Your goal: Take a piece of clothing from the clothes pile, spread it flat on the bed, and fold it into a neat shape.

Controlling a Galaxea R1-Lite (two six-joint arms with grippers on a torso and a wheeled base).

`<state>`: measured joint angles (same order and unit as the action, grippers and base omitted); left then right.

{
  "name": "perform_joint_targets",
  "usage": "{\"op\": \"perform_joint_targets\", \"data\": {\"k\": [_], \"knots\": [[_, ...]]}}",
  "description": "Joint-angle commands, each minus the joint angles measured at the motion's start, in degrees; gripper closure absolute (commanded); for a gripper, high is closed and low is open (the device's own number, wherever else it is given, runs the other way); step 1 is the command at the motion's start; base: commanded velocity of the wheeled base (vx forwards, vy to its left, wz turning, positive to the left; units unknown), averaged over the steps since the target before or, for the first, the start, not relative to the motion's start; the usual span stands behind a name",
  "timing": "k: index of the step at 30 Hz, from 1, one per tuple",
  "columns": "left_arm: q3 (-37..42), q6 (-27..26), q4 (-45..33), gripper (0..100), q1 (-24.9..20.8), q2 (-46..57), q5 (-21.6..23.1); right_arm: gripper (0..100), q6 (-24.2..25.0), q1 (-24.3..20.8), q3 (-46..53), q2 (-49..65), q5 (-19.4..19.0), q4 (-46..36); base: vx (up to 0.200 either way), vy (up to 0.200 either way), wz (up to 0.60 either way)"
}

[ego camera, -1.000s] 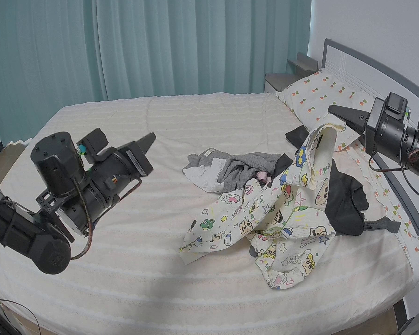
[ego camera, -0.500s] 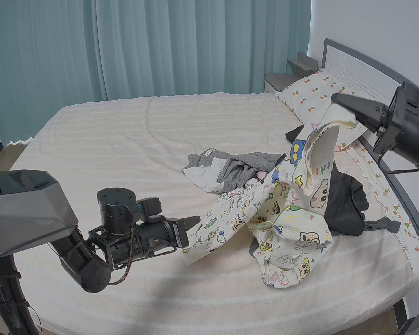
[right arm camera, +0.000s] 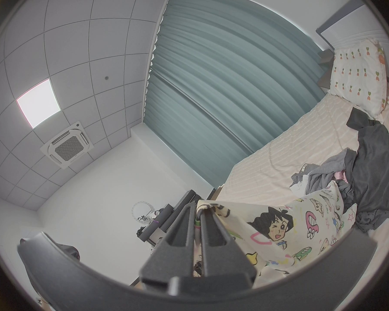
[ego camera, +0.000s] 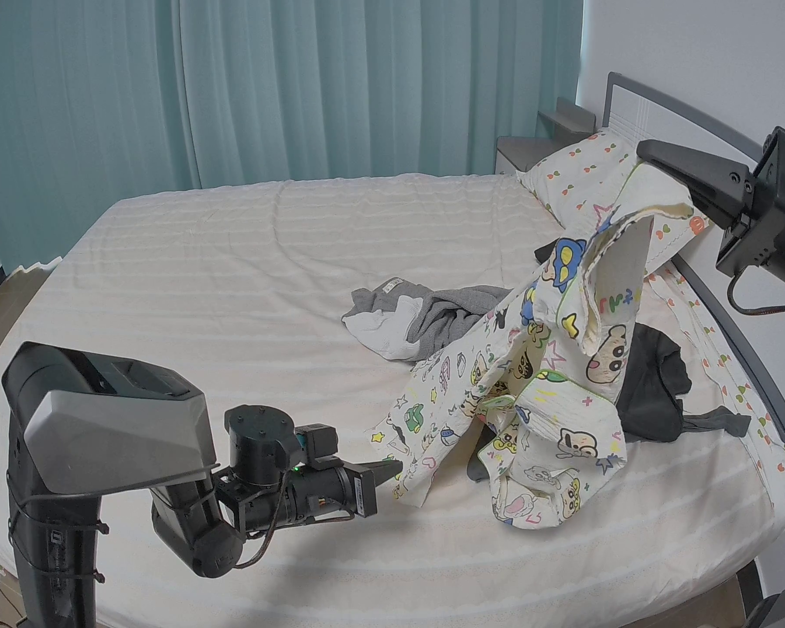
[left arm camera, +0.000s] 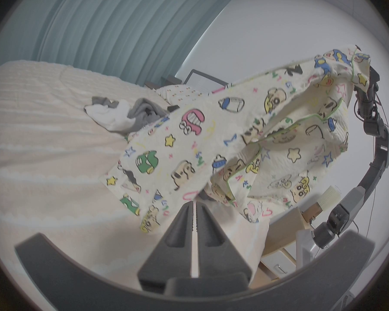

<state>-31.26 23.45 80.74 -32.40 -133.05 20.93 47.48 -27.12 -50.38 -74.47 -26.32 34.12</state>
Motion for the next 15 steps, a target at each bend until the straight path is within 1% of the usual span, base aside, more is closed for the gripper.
{"op": "perform_joint_targets", "data": {"k": [1, 2, 6, 12, 15], "knots": [[0.6, 0.5, 0.0, 100, -1.4, -1.2, 0.3, 100, 0.2, -1.4, -0.6, -0.7, 0.0, 0.0, 0.000, 0.000, 0.00], [0.5, 0.5, 0.0, 0, -1.4, -1.3, 0.7, 100, 0.4, -2.0, -0.9, -0.8, 0.0, 0.0, 0.000, 0.000, 0.00], [-0.6, 1.0, 0.7, 0, -2.1, -1.7, 1.6, 100, 1.2, -3.7, -1.4, -0.8, 0.0, 0.0, 0.000, 0.000, 0.00], [-4.8, 1.2, 6.5, 0, -2.7, -6.4, 1.3, 100, 1.6, -6.1, -2.1, -0.9, 0.0, -0.1, 0.000, 0.000, 0.00], [-7.1, 0.9, 6.5, 0, -2.6, -7.8, 1.1, 100, 2.3, -6.7, -2.3, -0.9, 0.1, -0.1, 0.000, 0.000, 0.00]]}}
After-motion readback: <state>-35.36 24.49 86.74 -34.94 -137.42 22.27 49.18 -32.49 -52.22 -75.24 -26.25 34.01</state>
